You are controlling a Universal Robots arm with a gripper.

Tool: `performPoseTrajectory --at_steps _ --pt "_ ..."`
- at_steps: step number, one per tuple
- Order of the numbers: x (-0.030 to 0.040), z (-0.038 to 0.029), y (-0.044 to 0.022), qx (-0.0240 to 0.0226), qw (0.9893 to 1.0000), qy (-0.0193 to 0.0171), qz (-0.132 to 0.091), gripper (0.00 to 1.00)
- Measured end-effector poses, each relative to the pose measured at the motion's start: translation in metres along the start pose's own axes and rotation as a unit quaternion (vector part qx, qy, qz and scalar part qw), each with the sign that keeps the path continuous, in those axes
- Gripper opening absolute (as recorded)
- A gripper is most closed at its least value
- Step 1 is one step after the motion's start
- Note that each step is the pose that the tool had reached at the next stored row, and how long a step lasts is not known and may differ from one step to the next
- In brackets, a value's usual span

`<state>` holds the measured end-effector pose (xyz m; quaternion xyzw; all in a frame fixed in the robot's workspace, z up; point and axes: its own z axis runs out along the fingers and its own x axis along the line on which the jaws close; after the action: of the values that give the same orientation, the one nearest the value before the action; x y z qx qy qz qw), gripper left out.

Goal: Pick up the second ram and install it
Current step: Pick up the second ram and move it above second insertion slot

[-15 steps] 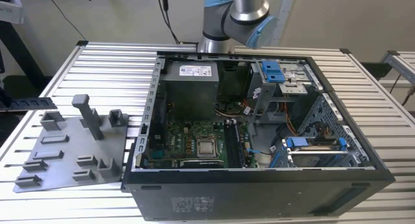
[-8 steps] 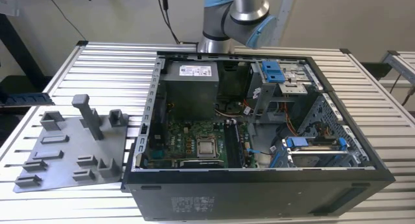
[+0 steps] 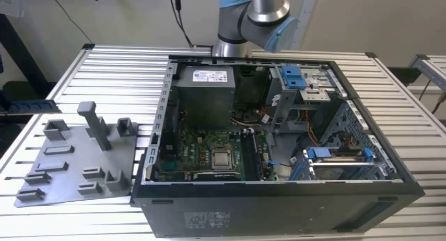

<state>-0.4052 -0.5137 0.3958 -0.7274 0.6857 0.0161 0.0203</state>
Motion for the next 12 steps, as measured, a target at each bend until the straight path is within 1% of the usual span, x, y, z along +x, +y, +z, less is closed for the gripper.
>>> performPoseTrajectory --at_steps 4,7,12 --pt "0.0008 0.0001 -0.0137 -0.0020 1.0000 -0.0001 0.000 0.14" --pt "0.0016 0.0001 -0.0261 -0.0037 1.0000 -0.0002 0.000 0.14" --pt "0.0029 0.0003 -0.0486 -0.0068 1.0000 -0.0004 0.000 0.14"
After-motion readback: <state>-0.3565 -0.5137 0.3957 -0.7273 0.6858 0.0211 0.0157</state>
